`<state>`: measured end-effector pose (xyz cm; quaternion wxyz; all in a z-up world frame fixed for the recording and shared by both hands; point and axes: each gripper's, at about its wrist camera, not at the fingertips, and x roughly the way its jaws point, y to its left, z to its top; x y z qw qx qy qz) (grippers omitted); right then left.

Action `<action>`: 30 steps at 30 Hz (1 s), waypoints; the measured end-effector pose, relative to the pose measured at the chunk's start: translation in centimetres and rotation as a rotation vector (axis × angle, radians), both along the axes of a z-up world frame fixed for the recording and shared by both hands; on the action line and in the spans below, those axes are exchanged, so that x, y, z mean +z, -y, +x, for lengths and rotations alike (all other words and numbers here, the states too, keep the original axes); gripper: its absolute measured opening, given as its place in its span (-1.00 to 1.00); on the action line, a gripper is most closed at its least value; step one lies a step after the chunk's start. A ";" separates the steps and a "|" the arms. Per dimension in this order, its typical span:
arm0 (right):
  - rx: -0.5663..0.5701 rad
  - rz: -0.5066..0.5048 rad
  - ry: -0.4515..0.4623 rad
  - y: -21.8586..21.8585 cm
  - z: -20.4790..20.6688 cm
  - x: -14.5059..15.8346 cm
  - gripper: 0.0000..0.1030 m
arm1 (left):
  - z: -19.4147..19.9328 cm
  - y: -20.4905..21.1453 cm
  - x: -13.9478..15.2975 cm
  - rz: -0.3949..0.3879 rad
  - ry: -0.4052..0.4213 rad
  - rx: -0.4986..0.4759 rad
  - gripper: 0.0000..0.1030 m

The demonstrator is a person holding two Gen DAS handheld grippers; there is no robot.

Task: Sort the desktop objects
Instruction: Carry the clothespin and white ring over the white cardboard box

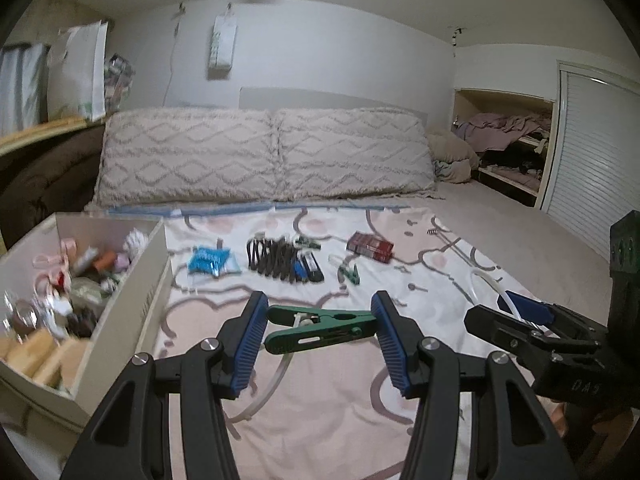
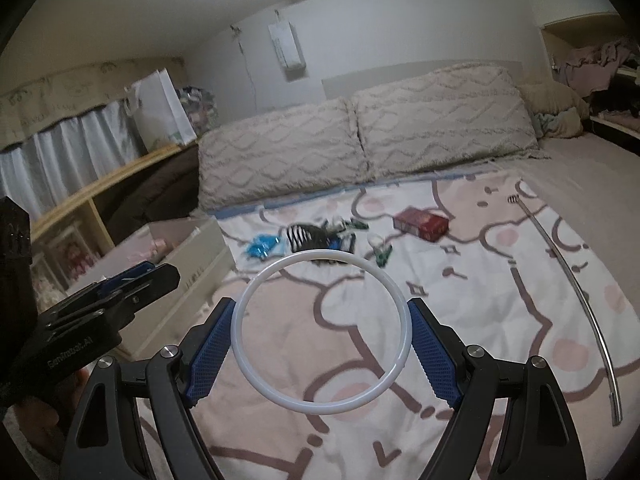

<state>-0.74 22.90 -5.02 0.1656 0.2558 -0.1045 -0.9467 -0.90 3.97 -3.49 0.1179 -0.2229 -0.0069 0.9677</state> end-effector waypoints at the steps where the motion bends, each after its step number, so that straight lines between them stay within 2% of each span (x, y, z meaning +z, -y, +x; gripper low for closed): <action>1: -0.001 -0.002 -0.004 -0.1 -0.1 0.3 0.65 | -0.1 0.0 0.6 -0.008 -0.012 -0.002 0.04; 4: -0.005 -0.007 -0.018 -0.1 -0.4 1.1 0.65 | -0.3 0.3 2.3 -0.015 -0.052 0.003 0.04; 13: 0.001 -0.034 -0.050 -0.2 -1.7 3.3 0.65 | -2.2 3.4 6.3 0.047 -0.127 0.032 0.04; 24: 0.070 -0.055 -0.047 2.7 -4.0 5.1 0.65 | -4.1 9.3 8.1 0.039 -0.148 0.118 0.04; 30: 0.131 -0.074 -0.025 5.5 -5.3 5.6 0.65 | -4.4 13.2 7.7 0.039 -0.138 0.208 0.04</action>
